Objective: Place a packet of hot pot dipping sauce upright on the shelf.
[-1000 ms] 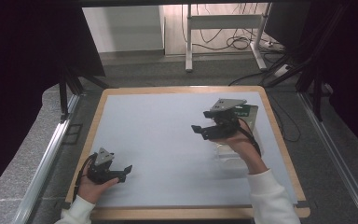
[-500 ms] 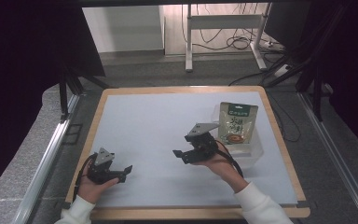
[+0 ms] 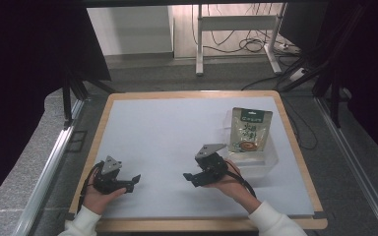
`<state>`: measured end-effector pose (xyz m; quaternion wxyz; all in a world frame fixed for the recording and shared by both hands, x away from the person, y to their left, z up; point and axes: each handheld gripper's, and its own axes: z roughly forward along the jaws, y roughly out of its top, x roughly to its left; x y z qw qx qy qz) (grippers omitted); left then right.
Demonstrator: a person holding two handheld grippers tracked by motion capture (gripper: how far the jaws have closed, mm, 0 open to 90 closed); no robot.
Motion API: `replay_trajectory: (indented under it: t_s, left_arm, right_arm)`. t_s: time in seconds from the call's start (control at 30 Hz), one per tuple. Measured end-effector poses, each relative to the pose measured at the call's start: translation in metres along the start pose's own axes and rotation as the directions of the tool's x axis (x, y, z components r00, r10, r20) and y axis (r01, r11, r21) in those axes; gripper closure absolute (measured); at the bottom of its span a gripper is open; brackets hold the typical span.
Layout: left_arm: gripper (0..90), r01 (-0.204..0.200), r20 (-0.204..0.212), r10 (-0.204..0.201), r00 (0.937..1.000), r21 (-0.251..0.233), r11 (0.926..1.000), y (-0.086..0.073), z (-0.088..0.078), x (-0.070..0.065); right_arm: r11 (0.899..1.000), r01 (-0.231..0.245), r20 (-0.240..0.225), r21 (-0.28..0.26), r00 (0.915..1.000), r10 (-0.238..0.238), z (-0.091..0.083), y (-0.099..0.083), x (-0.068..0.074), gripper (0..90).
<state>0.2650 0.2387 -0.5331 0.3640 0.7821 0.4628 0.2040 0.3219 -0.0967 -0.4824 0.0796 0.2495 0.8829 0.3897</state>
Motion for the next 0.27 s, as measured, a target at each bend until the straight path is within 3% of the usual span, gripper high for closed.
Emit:
replay_trajectory:
  t_s: [0.27]
  left_arm:
    - [10.9, 0.001, 0.001, -0.001, 1.0, -0.002, 1.0, -0.0001, -0.0002, 0.0006]
  right_arm:
    - [1.0, -0.001, 0.006, 0.006, 1.0, 0.001, 0.0003, -0.0001, -0.0008, 26.1]
